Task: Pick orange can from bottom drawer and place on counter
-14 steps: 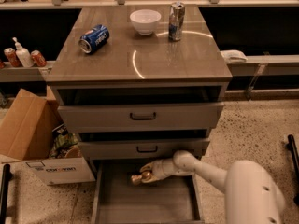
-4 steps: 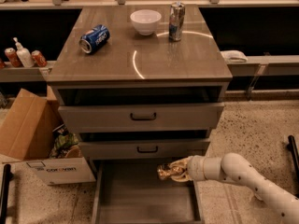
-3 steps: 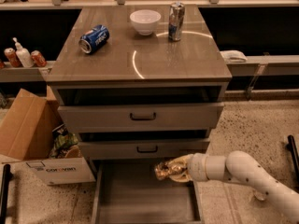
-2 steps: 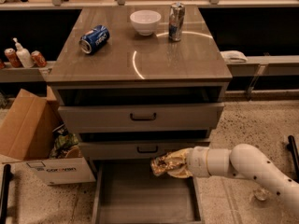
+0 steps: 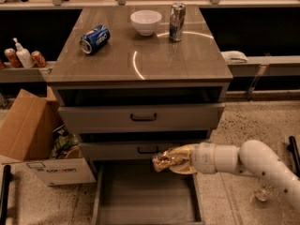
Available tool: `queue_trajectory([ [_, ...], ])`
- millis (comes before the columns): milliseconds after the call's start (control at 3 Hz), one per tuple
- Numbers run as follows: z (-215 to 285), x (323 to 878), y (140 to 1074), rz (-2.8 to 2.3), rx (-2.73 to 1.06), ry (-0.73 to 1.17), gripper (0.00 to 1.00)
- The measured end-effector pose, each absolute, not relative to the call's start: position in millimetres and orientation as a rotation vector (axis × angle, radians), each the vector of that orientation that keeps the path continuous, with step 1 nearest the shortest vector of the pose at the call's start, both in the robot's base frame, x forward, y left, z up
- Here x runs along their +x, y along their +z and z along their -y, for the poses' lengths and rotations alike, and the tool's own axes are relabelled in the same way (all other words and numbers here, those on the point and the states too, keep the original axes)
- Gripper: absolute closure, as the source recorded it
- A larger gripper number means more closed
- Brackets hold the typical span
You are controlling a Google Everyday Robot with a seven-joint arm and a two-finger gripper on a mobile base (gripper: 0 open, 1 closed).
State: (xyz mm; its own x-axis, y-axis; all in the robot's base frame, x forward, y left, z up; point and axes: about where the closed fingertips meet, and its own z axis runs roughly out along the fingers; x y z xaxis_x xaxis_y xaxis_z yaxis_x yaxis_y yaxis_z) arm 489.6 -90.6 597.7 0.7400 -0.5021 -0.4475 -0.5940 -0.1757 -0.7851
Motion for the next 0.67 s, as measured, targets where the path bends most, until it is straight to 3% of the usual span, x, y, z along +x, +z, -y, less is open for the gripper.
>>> queue_trajectory([
  [667, 117, 502, 730, -0.599, -1.653, 0.097, 1.00],
])
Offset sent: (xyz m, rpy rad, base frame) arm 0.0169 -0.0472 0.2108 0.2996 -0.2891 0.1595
